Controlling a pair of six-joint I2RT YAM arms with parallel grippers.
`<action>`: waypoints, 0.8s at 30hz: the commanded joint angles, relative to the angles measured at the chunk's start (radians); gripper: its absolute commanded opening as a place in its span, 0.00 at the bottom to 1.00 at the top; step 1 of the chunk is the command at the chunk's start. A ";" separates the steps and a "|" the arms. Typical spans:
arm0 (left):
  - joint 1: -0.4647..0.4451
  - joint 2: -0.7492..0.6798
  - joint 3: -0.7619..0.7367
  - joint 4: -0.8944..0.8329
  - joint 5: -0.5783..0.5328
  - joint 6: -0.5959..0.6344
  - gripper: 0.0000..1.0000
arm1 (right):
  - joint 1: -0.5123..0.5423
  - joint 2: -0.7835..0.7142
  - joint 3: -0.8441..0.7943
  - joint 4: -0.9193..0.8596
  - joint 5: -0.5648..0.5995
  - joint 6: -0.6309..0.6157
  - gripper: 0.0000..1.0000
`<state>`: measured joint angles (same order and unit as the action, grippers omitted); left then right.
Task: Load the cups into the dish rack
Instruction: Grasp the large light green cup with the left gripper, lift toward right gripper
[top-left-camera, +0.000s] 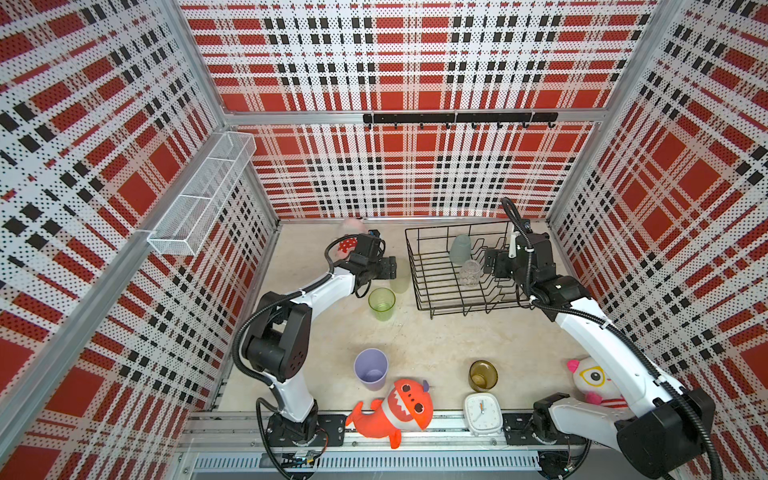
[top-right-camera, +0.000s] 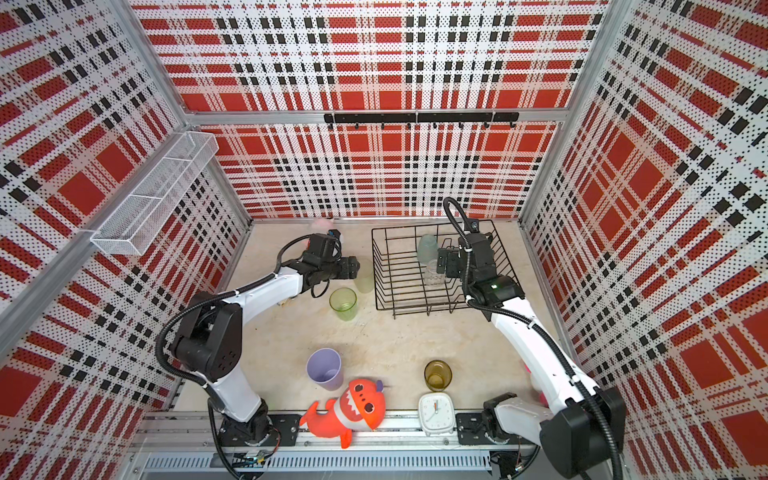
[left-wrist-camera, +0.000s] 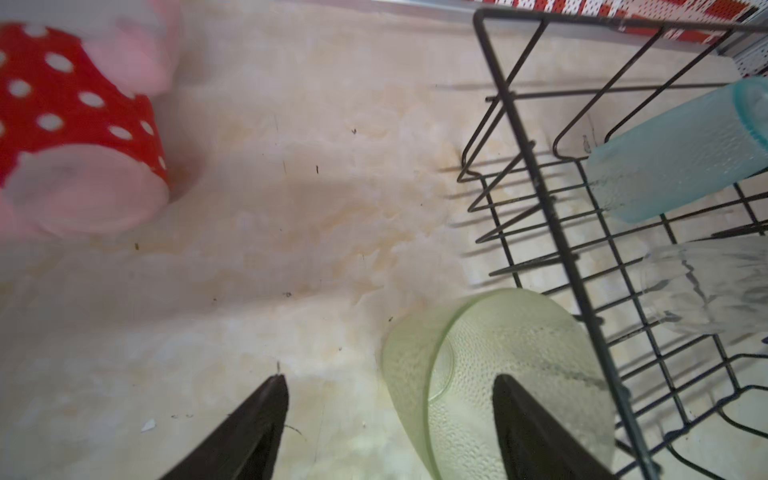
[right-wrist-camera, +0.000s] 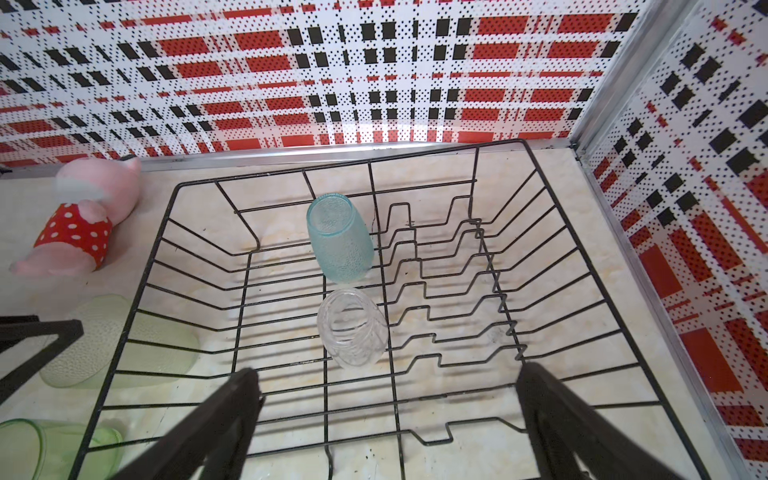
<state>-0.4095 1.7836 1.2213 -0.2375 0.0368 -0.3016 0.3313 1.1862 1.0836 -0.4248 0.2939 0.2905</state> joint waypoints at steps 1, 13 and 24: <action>-0.005 0.042 0.046 -0.052 0.045 0.008 0.75 | -0.003 -0.046 -0.031 0.016 0.052 0.016 1.00; 0.042 0.068 0.068 -0.082 0.069 0.006 0.24 | -0.003 -0.074 -0.062 0.031 0.020 0.032 1.00; 0.077 -0.002 0.040 -0.053 0.114 -0.007 0.00 | -0.002 -0.116 -0.097 0.085 0.035 0.088 1.00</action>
<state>-0.3428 1.8412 1.2682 -0.3145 0.1085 -0.3065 0.3313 1.1080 0.9997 -0.3866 0.3149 0.3508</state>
